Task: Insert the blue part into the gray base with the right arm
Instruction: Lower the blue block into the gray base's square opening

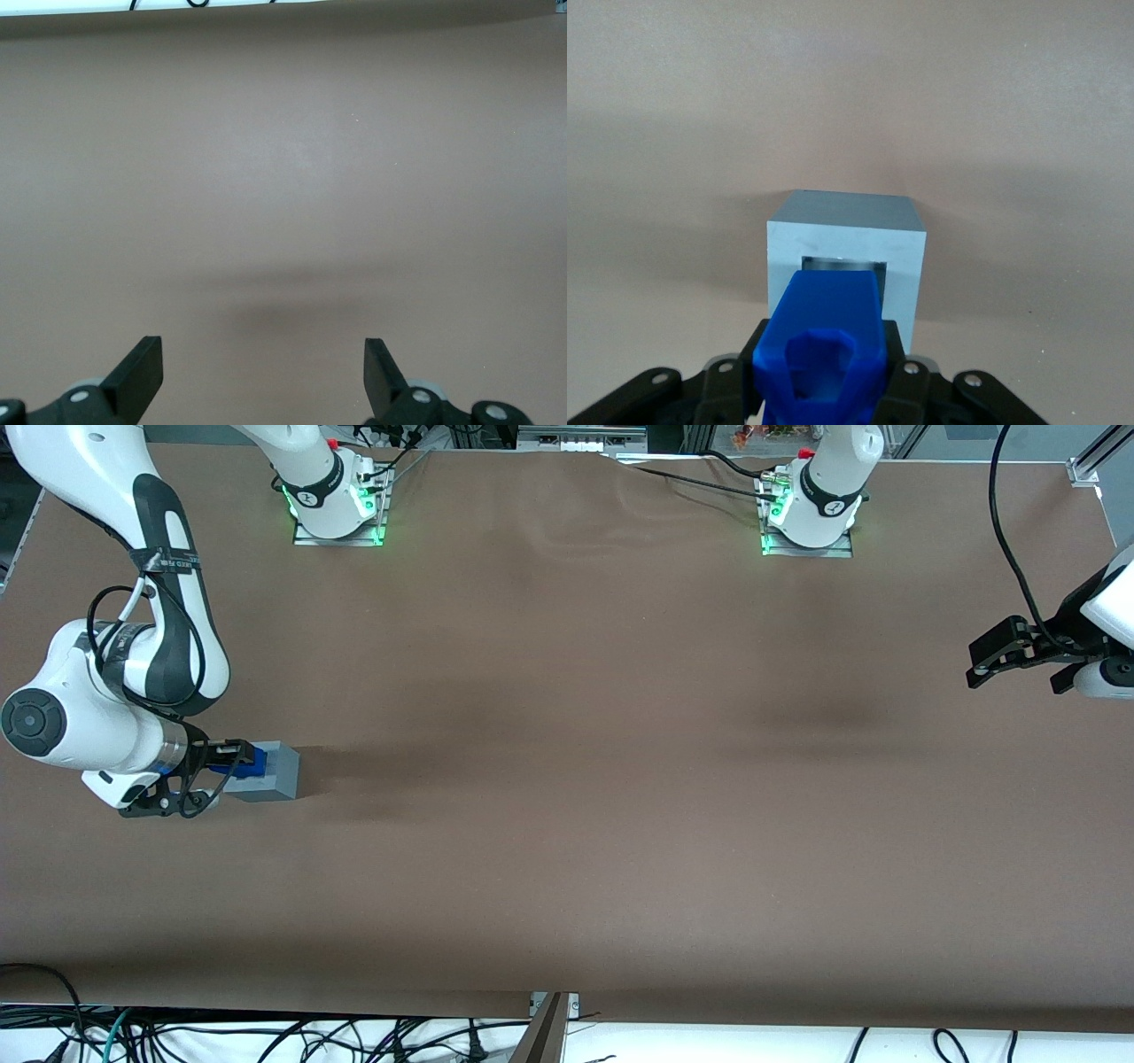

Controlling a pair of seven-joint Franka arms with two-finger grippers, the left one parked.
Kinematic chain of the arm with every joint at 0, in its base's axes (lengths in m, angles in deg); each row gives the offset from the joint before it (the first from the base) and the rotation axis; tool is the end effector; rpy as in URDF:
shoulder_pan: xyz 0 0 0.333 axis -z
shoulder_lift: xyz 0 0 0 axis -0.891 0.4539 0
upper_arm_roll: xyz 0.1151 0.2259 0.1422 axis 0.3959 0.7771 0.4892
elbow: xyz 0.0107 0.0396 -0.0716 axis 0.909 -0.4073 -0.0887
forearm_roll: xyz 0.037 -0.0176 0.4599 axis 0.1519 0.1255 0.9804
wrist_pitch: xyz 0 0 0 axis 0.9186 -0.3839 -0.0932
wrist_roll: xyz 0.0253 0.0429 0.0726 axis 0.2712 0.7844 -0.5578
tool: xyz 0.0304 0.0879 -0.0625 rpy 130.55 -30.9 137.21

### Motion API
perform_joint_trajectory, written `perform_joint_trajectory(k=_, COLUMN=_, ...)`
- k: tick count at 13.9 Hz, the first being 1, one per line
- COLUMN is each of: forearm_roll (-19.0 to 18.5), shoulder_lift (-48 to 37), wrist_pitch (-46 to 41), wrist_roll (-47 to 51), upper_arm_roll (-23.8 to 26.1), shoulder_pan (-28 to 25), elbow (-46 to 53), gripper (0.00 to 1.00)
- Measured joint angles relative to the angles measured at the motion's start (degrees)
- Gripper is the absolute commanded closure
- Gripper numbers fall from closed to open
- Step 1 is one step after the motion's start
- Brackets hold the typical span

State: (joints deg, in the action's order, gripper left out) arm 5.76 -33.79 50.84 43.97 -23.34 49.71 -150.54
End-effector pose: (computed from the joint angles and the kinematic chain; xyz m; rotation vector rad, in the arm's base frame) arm 0.6856 -0.0348 0.2342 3.1198 0.2030 -0.2462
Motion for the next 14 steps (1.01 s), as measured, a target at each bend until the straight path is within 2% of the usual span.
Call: perform_joint_trajectory(k=14, forearm_roll=0.00, shoulder_lift=0.58, wrist_pitch=1.41, wrist_roll=-0.60, upper_arm_roll=0.00, shoulder_pan=0.00, elbow=-0.35, gripper=0.77)
